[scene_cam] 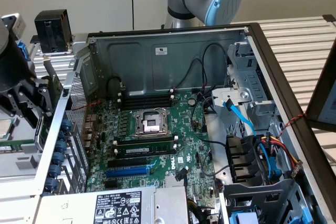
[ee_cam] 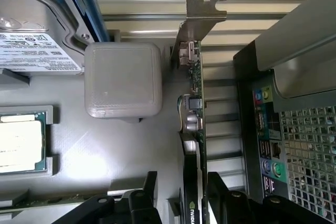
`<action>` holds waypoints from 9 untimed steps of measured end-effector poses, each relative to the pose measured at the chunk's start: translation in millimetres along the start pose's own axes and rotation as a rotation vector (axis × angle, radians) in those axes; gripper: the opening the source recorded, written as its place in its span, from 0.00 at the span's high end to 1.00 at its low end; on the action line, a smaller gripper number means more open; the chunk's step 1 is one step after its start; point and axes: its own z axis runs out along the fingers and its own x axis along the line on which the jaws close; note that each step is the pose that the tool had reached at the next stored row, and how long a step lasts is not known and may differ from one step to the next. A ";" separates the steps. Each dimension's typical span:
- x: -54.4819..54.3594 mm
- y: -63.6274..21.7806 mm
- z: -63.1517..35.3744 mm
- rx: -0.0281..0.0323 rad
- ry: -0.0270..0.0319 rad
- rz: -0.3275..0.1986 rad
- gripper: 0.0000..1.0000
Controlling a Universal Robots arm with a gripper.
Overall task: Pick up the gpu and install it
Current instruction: 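Pick up the gpu and move the gpu toward the slot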
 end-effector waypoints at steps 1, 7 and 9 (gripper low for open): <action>-0.7 0.2 0.5 0.0013 0.0004 -0.002 0.49; -5.2 4.8 2.1 0.0019 0.0011 -0.008 0.49; -5.3 7.2 2.5 0.0024 0.0025 -0.008 0.49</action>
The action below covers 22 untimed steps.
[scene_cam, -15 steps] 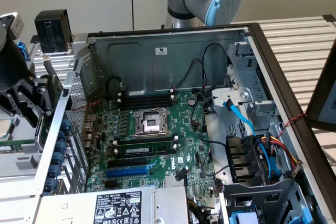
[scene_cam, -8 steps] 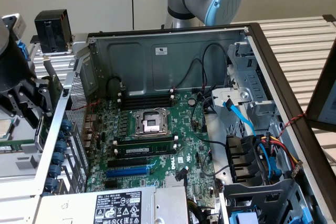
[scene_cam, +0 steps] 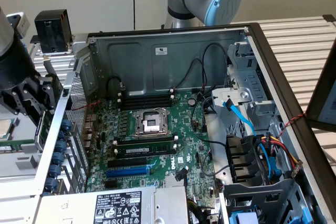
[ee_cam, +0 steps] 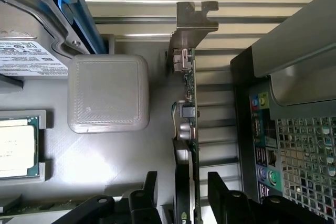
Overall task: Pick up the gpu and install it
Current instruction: 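Pick up the gpu and move the gpu toward the slot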
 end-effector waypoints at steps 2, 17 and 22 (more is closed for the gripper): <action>0.0 0.3 0.2 0.0008 0.0023 -0.001 0.52; -0.1 -0.2 0.3 0.0063 0.0131 -0.027 0.59; -1.2 0.0 0.4 0.0099 0.0139 -0.021 0.59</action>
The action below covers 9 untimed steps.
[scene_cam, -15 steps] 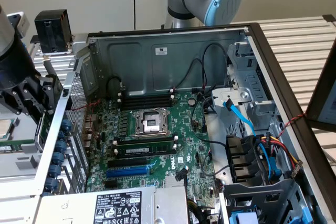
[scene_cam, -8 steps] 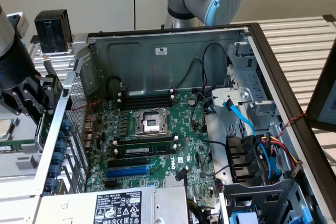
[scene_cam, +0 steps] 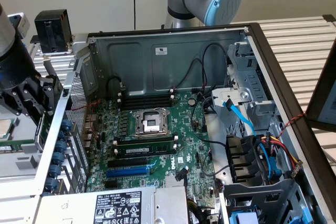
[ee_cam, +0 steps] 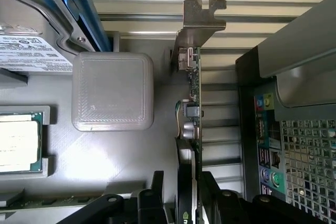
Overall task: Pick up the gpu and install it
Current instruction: 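Pick up the gpu and move the gpu toward the slot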
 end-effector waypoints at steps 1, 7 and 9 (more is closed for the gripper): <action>-0.1 0.0 0.1 0.0004 0.0031 0.002 0.59; -2.1 0.0 0.2 0.0027 0.0144 0.005 0.59; -2.9 0.1 0.4 0.0039 0.0143 0.005 0.59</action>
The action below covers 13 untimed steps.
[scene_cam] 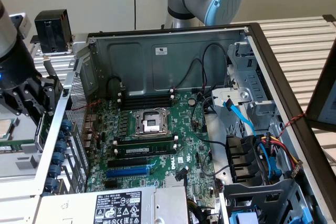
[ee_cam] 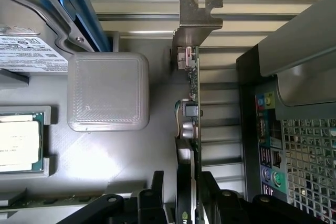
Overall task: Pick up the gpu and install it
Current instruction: 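Pick up the gpu and move the gpu toward the slot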
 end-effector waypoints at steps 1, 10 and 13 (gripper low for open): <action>0.0 0.0 0.0 0.0003 0.0005 0.000 0.59; -0.2 0.0 -0.1 0.0019 0.0014 0.000 0.73; -0.2 0.0 -0.1 0.0019 0.0014 0.000 0.73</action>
